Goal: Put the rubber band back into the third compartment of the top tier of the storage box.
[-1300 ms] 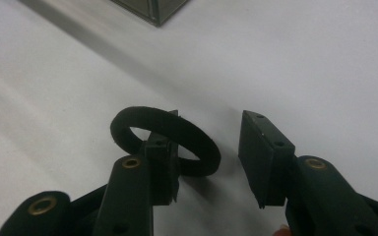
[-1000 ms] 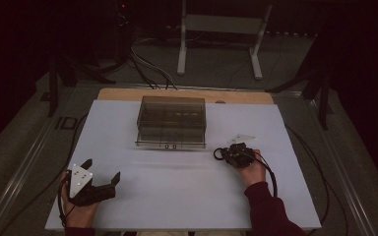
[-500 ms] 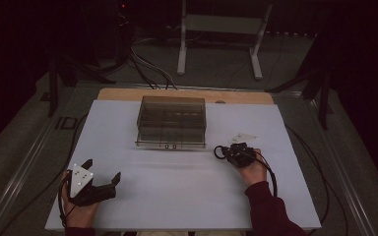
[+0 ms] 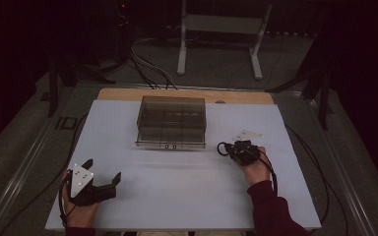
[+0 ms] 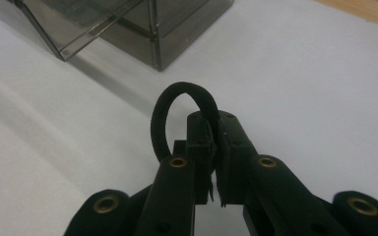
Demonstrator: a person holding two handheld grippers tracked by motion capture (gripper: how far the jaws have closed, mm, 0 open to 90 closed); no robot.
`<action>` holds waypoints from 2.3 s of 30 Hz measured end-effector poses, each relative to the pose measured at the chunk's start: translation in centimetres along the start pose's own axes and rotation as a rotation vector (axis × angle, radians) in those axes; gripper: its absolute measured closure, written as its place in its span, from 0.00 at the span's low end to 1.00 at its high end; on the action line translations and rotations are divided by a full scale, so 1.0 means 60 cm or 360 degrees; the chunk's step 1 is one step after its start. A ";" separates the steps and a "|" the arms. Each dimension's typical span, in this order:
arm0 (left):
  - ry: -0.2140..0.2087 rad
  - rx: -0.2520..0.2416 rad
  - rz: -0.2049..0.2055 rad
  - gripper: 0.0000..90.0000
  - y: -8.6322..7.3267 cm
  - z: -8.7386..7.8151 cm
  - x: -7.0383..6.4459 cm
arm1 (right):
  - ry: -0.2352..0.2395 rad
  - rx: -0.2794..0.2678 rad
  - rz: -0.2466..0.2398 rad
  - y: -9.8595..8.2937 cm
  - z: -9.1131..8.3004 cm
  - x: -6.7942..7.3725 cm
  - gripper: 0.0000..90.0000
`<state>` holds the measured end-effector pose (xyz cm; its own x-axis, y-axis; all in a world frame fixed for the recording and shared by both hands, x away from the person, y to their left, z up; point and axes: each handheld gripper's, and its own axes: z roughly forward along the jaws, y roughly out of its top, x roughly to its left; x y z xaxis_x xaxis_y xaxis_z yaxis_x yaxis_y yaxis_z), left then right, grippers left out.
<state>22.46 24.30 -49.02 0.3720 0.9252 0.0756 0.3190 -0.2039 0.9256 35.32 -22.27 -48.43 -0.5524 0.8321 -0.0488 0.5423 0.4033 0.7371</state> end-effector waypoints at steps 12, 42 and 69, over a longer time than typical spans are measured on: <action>-0.0010 0.0001 0.0003 0.01 0.000 0.002 -0.001 | -0.0027 -0.0025 0.0032 0.010 -0.018 -0.010 0.96; -0.0017 0.0011 0.0004 0.01 -0.002 0.005 -0.001 | -0.0041 -0.0122 0.0040 0.075 -0.043 -0.012 0.96; -0.0023 0.0018 0.0010 0.01 -0.002 0.006 -0.001 | 0.0044 -0.0189 0.0095 0.109 -0.036 0.006 0.96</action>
<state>22.71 24.14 -49.28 0.3867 0.9191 0.0757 0.3263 -0.2132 0.9209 37.31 -20.18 -42.19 -0.5395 0.8418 0.0145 0.4967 0.3043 0.8128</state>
